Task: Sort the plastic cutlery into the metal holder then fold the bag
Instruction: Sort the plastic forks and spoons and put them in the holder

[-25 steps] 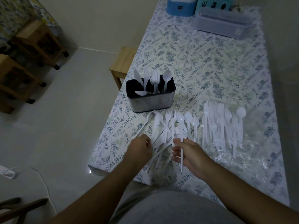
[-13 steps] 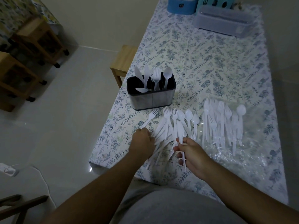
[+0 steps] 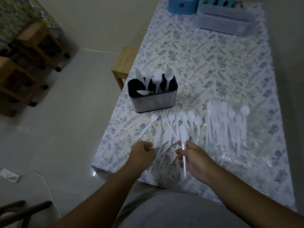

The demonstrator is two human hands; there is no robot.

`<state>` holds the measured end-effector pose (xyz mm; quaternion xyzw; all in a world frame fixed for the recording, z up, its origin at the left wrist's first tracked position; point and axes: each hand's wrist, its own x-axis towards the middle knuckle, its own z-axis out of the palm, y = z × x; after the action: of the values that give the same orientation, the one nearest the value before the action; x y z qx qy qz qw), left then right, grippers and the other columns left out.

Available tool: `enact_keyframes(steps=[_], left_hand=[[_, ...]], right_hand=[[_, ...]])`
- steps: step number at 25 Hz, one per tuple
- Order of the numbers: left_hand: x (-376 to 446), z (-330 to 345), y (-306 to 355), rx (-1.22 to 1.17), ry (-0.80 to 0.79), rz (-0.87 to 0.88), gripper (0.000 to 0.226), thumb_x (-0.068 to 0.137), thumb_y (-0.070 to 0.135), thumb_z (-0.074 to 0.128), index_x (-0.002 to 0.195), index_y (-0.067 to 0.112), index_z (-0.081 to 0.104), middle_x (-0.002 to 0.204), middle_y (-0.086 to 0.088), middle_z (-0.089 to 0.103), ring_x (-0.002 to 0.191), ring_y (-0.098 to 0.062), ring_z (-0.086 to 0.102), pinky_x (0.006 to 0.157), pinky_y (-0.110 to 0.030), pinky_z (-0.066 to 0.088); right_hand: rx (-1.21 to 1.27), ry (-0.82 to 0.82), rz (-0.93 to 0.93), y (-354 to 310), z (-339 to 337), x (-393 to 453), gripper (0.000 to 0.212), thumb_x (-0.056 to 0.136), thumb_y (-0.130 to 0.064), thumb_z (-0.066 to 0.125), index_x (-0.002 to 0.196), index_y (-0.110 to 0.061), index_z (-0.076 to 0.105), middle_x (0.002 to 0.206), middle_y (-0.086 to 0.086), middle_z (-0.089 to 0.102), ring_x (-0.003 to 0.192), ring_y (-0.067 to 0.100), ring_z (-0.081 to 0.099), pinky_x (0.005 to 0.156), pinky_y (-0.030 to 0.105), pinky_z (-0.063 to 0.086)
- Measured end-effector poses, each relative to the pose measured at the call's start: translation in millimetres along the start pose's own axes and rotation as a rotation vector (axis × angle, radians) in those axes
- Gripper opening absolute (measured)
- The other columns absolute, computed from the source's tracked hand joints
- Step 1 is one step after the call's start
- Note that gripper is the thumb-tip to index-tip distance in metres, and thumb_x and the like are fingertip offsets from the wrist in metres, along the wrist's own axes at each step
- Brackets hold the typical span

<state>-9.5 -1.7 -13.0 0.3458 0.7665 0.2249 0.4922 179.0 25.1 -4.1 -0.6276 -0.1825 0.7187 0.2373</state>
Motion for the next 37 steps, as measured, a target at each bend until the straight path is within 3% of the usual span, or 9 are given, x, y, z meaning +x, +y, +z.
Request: enact_keyframes(steps=[6, 9, 13, 18, 22, 29, 30, 33, 37], left_hand=[[-26, 22, 10, -0.302, -0.172, 0.009, 0.017, 0.088, 0.011, 0.074, 0.105, 0.013, 0.068, 0.098, -0.016, 0.073, 0.087, -0.023, 0.072, 0.079, -0.03, 0.06], [-27, 26, 17, -0.33, -0.162, 0.037, 0.018, 0.087, 0.009, 0.075, 0.104, 0.01, 0.068, 0.095, -0.015, 0.073, 0.081, -0.017, 0.07, 0.07, -0.024, 0.058], [-26, 28, 18, -0.35, -0.114, 0.033, 0.018, 0.086, 0.011, 0.077, 0.102, 0.013, 0.068, 0.087, -0.006, 0.07, 0.077, -0.014, 0.066, 0.075, -0.031, 0.057], [-31, 32, 20, -0.299, -0.153, 0.141, 0.013, 0.086, 0.007, 0.076, 0.098, 0.012, 0.073, 0.087, -0.007, 0.076, 0.074, -0.01, 0.07, 0.067, -0.021, 0.057], [-28, 33, 16, -0.283, -0.067, 0.115, 0.013, 0.09, 0.009, 0.072, 0.102, 0.014, 0.071, 0.088, -0.006, 0.075, 0.069, -0.005, 0.067, 0.059, -0.017, 0.051], [-26, 32, 24, 0.084, -0.114, 0.44, 0.011, 0.09, 0.016, 0.067, 0.088, 0.021, 0.077, 0.079, 0.008, 0.075, 0.073, -0.001, 0.07, 0.069, -0.018, 0.056], [-19, 28, 23, 0.119, -0.047, 0.435, 0.01, 0.091, 0.016, 0.067, 0.09, 0.019, 0.076, 0.081, 0.008, 0.073, 0.074, -0.002, 0.068, 0.067, -0.015, 0.053], [11, 17, 12, 0.313, 0.106, 0.368, 0.015, 0.092, 0.016, 0.066, 0.107, 0.016, 0.069, 0.101, 0.002, 0.064, 0.085, -0.008, 0.061, 0.07, -0.013, 0.046], [29, 23, 5, 0.489, 0.052, 0.336, 0.024, 0.086, 0.027, 0.073, 0.104, 0.014, 0.065, 0.101, -0.003, 0.06, 0.087, -0.017, 0.06, 0.077, -0.029, 0.054]], right_hand=[[-0.04, -0.106, -0.064, -1, 8, -8, 0.016, 0.097, -0.011, 0.064, 0.11, -0.005, 0.071, 0.093, 0.01, 0.076, 0.077, 0.017, 0.072, 0.064, 0.026, 0.053], [-0.064, -0.038, -0.13, 1, 4, -6, 0.016, 0.096, -0.004, 0.063, 0.109, -0.002, 0.073, 0.102, 0.016, 0.079, 0.096, 0.026, 0.076, 0.08, 0.037, 0.06], [0.097, -0.058, -0.084, -4, 0, -9, 0.014, 0.097, -0.003, 0.062, 0.109, 0.0, 0.068, 0.098, 0.019, 0.076, 0.089, 0.028, 0.075, 0.066, 0.036, 0.06], [0.02, -0.111, -0.072, -3, 6, -13, 0.017, 0.098, -0.012, 0.063, 0.107, 0.001, 0.069, 0.1, 0.023, 0.076, 0.093, 0.03, 0.076, 0.08, 0.045, 0.062], [0.182, -0.042, -0.056, -9, -1, -7, 0.018, 0.103, -0.013, 0.055, 0.113, -0.001, 0.064, 0.098, 0.018, 0.076, 0.088, 0.03, 0.075, 0.074, 0.044, 0.061], [0.038, -0.065, -0.081, -3, 1, -3, 0.021, 0.102, -0.021, 0.058, 0.116, -0.005, 0.063, 0.105, 0.016, 0.074, 0.098, 0.031, 0.074, 0.087, 0.047, 0.059], [-0.004, -0.015, -0.073, -4, -3, -1, 0.023, 0.103, -0.024, 0.057, 0.116, -0.006, 0.061, 0.101, 0.014, 0.07, 0.094, 0.03, 0.071, 0.087, 0.048, 0.059], [-0.073, 0.065, -0.038, -2, -11, 1, 0.025, 0.104, -0.027, 0.054, 0.117, -0.006, 0.055, 0.089, 0.01, 0.051, 0.065, 0.02, 0.05, 0.055, 0.033, 0.047], [-0.172, 0.047, -0.001, 0, -10, -3, 0.021, 0.103, -0.028, 0.055, 0.114, -0.011, 0.057, 0.085, 0.008, 0.052, 0.059, 0.017, 0.041, 0.047, 0.028, 0.036]])
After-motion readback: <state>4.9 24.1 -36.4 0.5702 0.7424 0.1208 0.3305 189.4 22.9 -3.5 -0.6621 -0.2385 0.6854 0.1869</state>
